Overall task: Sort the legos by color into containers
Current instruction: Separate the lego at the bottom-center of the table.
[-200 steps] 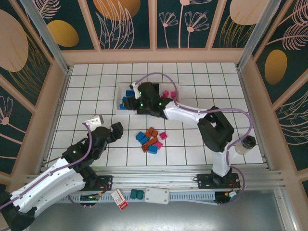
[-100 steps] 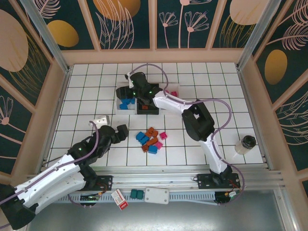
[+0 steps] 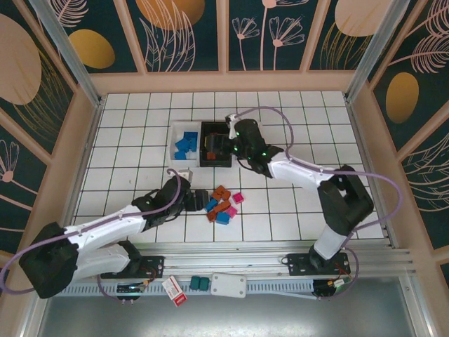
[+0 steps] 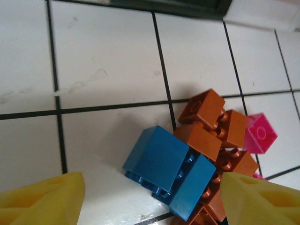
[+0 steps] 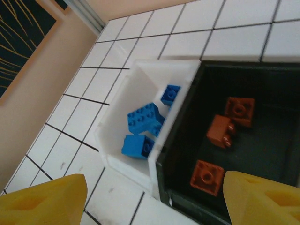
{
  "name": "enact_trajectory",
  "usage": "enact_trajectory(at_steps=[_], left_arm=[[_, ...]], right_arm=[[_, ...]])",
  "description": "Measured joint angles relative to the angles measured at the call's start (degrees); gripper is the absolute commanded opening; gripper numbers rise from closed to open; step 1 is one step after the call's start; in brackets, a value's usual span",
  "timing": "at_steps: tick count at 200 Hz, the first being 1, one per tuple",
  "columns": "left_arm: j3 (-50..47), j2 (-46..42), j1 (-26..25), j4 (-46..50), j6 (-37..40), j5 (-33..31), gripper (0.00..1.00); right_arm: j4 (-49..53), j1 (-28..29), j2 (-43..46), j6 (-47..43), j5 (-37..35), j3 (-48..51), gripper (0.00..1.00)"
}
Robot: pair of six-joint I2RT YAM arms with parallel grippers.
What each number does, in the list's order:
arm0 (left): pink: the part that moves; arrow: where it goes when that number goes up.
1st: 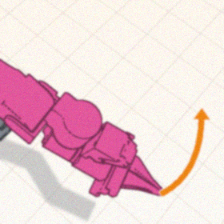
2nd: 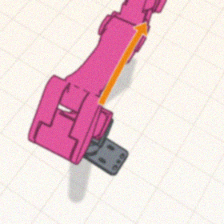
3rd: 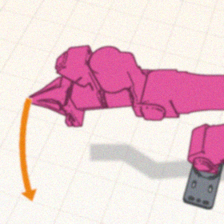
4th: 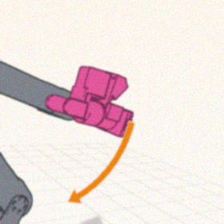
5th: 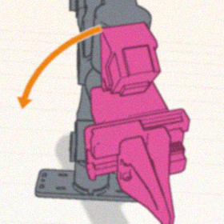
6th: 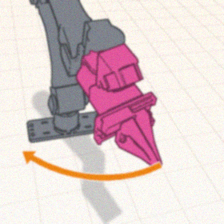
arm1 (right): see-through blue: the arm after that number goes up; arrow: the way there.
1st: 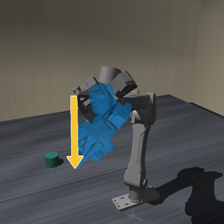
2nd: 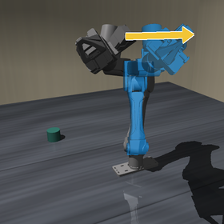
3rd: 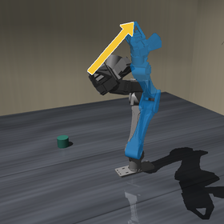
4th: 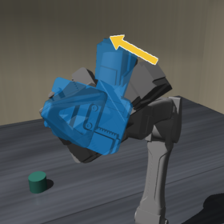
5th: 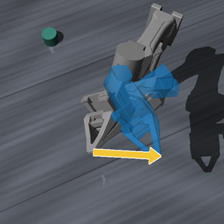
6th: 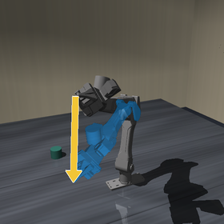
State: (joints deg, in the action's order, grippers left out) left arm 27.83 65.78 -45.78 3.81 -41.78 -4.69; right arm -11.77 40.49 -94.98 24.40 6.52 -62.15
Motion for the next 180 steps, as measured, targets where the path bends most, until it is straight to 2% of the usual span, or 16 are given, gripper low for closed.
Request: enact_trajectory(at_steps=[29, 56, 120, 136, 165, 180], left_arm=[[0.0, 6.2, -0.3, -2.7, 0.4, 1.7, 0.74], [0.0, 9.4, -0.4, -3.7, 0.2, 1.0, 0.62], [-1.2, 7.0, 0.0, -1.4, -2.6, -6.7, 0.58], [-1.5, 5.1, 0.1, 0.6, -2.9, -7.9, 0.61], [-1.0, 2.0, 0.1, 1.7, -1.9, -7.6, 0.83], [0.6, 2.1, 0.1, 1.8, -1.2, -7.7, 0.86]], right_arm=[[-0.5, -0.6, 3.7, 0.2, -0.6, 6.8, 0.77], [-0.3, -0.9, 5.4, 0.6, -1.0, 10.5, 0.77], [-0.5, -1.2, 8.0, 1.5, -1.1, 11.0, 0.77], [-0.5, -1.2, 8.1, 1.5, -1.1, 11.0, 0.77], [-0.7, -1.2, 8.3, 1.5, -1.1, 11.4, 0.77], [-1.2, -1.2, 8.6, 1.5, -1.1, 11.9, 0.77]])
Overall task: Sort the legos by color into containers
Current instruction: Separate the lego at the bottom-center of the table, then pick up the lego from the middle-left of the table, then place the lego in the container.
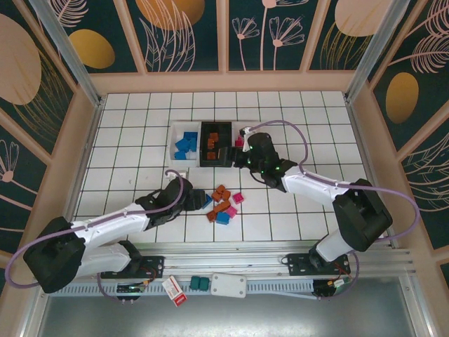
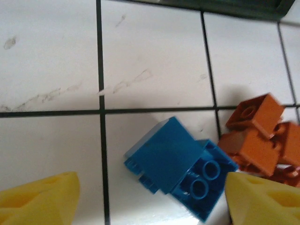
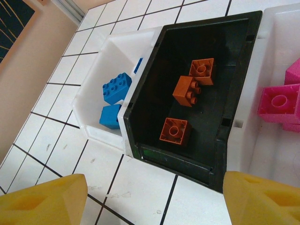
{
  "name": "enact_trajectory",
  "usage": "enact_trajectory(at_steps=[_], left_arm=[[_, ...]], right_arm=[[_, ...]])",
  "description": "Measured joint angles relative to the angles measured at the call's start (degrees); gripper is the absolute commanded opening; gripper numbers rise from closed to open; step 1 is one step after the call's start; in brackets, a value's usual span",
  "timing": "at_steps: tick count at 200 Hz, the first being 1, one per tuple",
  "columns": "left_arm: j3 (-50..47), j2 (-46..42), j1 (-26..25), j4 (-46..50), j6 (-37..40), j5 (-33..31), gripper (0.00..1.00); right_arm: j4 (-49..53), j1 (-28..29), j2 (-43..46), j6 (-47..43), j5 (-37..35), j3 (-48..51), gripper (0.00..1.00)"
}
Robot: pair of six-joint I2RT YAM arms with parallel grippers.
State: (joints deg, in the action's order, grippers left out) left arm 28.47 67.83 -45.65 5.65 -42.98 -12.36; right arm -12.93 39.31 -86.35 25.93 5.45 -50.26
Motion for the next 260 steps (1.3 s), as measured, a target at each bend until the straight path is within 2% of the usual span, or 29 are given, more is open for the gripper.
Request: enact_trajectory(at_steps=[24, 44, 68, 117, 163, 208, 231, 260], left_arm=[[4.1, 4.4, 0.0, -0.1, 1.6, -0.3, 0.9], [6.0, 9.6, 0.0, -0.8, 2.3, -0.6, 0.85], [6.3, 14.0, 0.0, -0.8, 2.5, -1.3, 0.84], [5.4, 14.8, 0.1, -1.9, 1.7, -3.3, 0.51], [4.6, 14.8, 0.3, -3.5, 0.9, -3.5, 0.34], [4.2, 10.9, 0.3, -0.6, 0.7, -4.3, 0.23], [5.8, 7.1, 0.6, 2.4, 1.1, -5.4, 0.22], [12.7, 5.5, 5.7, 4.2, 3.3, -6.5, 0.24]], right_arm=[[-0.2, 0.0, 0.9, 0.0, 0.0, 0.7, 0.77], [-0.2, 0.0, 1.9, 0.0, 0.0, 1.0, 0.77], [-0.2, 0.0, 3.5, 0.0, 0.0, 1.7, 0.77], [-0.2, 0.0, 5.2, 0.0, 0.0, 2.3, 0.77], [-0.2, 0.0, 5.2, 0.2, 0.0, 2.4, 0.77], [-0.6, 0.0, 5.2, 0.2, 0.0, 2.8, 0.77], [-0.6, 0.0, 5.2, 0.2, -0.1, 3.4, 0.77], [-0.7, 0.0, 5.9, 0.6, -0.6, 4.3, 0.77]])
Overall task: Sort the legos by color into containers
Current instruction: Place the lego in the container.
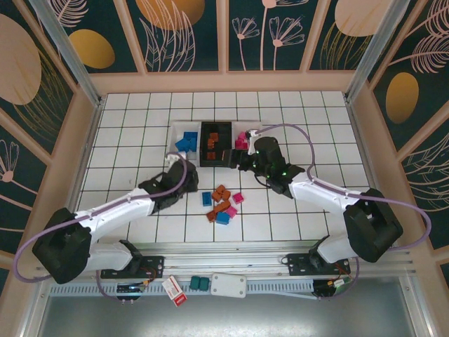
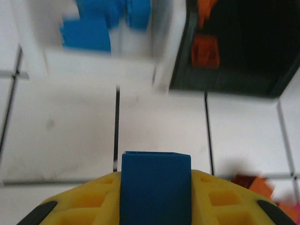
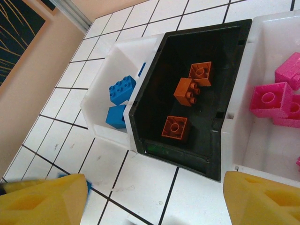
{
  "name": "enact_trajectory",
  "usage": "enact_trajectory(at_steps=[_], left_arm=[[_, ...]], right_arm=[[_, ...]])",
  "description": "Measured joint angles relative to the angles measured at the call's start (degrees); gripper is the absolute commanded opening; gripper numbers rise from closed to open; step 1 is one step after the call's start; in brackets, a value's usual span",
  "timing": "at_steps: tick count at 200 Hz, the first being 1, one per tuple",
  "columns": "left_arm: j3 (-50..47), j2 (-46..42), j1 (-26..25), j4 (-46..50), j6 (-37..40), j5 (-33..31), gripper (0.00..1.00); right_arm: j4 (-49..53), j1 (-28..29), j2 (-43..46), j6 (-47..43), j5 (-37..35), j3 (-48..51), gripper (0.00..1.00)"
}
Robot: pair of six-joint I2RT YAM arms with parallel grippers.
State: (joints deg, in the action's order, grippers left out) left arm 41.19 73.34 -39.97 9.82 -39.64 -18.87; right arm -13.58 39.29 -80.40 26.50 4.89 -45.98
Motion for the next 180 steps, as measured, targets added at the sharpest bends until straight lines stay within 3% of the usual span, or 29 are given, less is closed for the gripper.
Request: enact_trajectory(at_steps=[48, 89, 97, 107, 129, 180], left_arm=[[15.4, 9.7, 12.0, -2.5, 4.3, 0.4, 0.24], [25.4, 24.8, 15.3, -3.2, 6.6, 2.3, 0.26], [27.0, 27.1, 15.6, -3.1, 6.8, 2.9, 0.31], [28.9, 29.6, 15.7, -3.1, 7.4, 3.7, 0.46], [32.6, 32.7, 15.7, -3.0, 7.9, 5.2, 0.65], [30.1, 27.3, 15.6, -4.6, 7.1, 9.9, 0.89]], right_arm=[[0.0, 0.0, 2.2, 0.9, -0.6, 1.6, 0.77], [0.0, 0.0, 4.1, 1.2, -0.6, 4.0, 0.77], [0.1, 0.0, 4.4, 1.3, -0.7, 4.5, 0.77], [0.2, 0.0, 4.9, 1.3, -0.8, 5.0, 0.77], [0.5, 0.0, 6.3, 1.4, -1.0, 5.9, 0.78], [1.0, -0.3, 8.2, 1.5, -1.6, 6.3, 0.78]])
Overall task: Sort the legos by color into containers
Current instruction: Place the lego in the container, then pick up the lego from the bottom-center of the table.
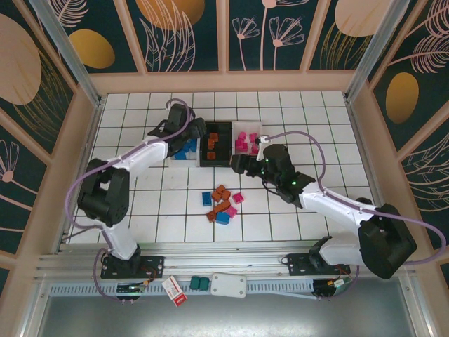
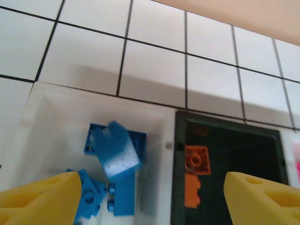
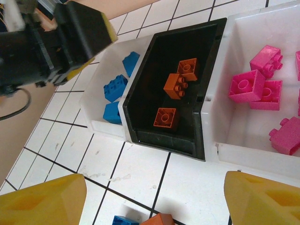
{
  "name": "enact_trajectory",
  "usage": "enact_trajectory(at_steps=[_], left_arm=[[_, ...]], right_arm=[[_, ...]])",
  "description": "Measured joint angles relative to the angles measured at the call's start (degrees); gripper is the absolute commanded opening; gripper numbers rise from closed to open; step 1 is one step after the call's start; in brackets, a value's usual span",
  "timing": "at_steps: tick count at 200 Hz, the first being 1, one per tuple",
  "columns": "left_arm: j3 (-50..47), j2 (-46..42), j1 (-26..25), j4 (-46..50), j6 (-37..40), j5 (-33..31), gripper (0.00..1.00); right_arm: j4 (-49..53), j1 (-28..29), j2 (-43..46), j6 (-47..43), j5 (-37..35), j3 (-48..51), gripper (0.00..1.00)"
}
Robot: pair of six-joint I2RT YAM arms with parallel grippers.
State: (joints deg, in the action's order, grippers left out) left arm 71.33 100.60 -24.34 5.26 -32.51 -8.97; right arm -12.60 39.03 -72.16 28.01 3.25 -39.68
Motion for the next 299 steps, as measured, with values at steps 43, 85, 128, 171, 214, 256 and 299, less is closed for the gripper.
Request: enact_trajectory(at_steps=[43, 85, 128, 171, 214, 256, 299], left_arm=[[-17.5, -19.9, -4.2, -4.3, -2.1, 2.9, 0.99], [-35.4, -34.8, -9.0, -5.6, -6.0, 4.7, 0.99], [-46.8, -48.1, -9.0, -3.7, -10.3, 4.7, 0.99], [-48.5, -51.1, -9.0, -2.8, -11.8, 4.5, 0.99], [-48.9, -50.9, -9.0, -2.4, -12.0, 4.4, 0.99], [-49.2, -49.7, -9.0, -2.4, -12.0, 4.4, 0.98], [-50.1, -49.4, -9.0, -2.4, -12.0, 4.5, 0.99]], right_arm=[[2.6, 0.0, -1.7, -0.2, 1.0, 0.7, 0.76], [8.2, 2.9, -8.2, -1.3, 0.6, 1.5, 0.7], [12.5, 7.6, -9.5, -2.3, -1.6, 3.1, 0.67], [12.7, 8.7, -12.7, -2.6, -2.2, 3.1, 0.64], [13.0, 9.2, -15.4, -3.5, -2.8, 2.0, 0.61], [13.2, 9.5, -17.3, -4.0, -4.9, 0.7, 0.4], [14.6, 8.8, -14.3, -4.1, -6.8, 0.7, 0.31]])
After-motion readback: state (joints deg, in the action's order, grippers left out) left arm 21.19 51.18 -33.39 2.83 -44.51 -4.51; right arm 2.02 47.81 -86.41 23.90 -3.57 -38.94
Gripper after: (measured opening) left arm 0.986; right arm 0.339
